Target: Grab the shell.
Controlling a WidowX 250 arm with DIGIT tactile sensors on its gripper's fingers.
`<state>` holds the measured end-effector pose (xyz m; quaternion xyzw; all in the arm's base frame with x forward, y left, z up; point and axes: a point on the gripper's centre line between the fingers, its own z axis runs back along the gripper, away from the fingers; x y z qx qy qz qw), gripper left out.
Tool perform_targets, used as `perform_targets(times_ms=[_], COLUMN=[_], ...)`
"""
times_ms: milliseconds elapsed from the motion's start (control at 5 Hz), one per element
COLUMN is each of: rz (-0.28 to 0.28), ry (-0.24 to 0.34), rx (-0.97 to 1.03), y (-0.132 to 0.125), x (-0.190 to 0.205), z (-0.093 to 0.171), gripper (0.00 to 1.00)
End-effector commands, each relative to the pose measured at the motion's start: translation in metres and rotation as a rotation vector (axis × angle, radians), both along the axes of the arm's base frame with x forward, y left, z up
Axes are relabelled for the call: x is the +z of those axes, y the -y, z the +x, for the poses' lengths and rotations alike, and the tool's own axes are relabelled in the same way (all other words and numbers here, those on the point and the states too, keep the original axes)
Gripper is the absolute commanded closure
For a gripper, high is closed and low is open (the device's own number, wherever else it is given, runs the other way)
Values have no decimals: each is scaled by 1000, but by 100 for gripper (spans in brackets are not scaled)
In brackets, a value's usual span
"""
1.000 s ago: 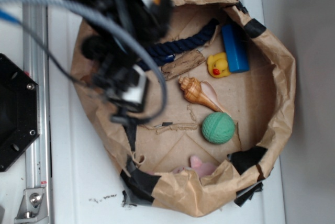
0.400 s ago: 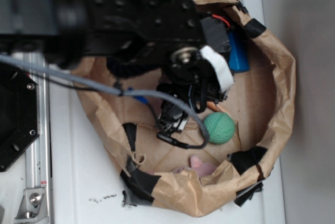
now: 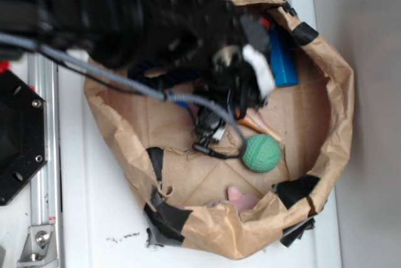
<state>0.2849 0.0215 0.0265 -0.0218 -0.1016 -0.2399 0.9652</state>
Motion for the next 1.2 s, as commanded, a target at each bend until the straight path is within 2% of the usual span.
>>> perform_targets(times_ms=[0,200,400,600,800,1000], rz=[62,-17,-51,-59,-65,-66], ry=[52,166,221,199,102,65], rx=[-38,212,463,642,730,746], y=[29,15,10,20,28,23], x=[23,74,124,158,150,145], z=[-7,-8,-18,-29,-31,-26], gripper=[100,100,100,100,100,100])
